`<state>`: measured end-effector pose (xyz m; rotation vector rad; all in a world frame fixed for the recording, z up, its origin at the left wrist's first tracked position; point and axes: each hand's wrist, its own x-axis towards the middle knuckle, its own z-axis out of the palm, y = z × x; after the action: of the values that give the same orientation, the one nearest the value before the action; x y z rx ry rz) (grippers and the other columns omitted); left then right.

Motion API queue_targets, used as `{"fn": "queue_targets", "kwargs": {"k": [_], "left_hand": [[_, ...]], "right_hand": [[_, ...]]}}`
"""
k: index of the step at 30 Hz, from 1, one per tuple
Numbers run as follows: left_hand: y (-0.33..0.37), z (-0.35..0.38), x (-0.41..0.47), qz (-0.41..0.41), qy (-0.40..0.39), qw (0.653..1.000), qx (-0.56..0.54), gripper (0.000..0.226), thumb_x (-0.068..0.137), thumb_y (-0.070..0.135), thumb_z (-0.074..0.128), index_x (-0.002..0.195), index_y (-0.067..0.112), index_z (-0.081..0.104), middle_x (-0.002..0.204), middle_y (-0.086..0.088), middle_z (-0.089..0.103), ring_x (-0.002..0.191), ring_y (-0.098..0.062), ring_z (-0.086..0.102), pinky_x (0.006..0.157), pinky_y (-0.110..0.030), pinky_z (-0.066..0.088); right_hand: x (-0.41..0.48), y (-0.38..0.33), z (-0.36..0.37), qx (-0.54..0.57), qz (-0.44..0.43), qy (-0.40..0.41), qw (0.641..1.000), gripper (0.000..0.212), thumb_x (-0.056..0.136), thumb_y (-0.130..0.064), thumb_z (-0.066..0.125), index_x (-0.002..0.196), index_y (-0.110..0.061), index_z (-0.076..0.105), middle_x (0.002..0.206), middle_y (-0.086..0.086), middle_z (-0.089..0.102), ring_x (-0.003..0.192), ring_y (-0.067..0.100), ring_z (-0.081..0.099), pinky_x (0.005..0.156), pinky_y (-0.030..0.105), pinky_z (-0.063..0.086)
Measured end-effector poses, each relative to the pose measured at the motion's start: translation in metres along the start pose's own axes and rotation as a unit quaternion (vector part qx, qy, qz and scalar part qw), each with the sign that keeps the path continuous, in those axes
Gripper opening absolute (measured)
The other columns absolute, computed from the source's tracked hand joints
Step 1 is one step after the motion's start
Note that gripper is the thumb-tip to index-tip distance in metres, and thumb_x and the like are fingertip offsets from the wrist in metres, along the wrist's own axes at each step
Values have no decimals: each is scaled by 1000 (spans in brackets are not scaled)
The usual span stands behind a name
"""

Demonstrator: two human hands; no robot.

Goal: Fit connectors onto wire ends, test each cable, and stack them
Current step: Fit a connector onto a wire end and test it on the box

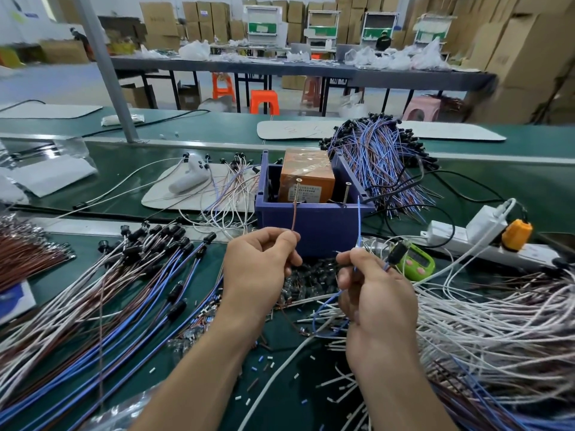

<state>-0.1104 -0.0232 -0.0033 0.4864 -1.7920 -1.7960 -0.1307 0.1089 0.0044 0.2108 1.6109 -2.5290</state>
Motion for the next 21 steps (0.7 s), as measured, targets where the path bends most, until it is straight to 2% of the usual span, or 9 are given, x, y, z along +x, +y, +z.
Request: {"fn": "queue_targets", "kwargs": {"k": [17, 21], "left_hand": [[1, -3, 2, -9, -9, 1000, 8, 24, 95, 18, 70, 76, 30, 79, 61, -4, 71, 47, -11, 52, 48, -22, 46], [1, -3, 3, -11, -14, 1000, 8, 22, 94, 18, 71, 75, 27, 79, 62, -5, 72, 47, -12, 52, 48, -20, 45]], "right_hand": [[1, 2, -2, -20, -8, 1, 1000, 35, 99, -13, 61, 65, -12, 72, 51, 1, 50, 41, 10, 32, 37, 20, 23], [3, 5, -2, -66, -22, -6, 998, 34, 98, -13, 61, 65, -12, 72, 52, 0, 50, 43, 7, 38, 49, 24, 31]]}}
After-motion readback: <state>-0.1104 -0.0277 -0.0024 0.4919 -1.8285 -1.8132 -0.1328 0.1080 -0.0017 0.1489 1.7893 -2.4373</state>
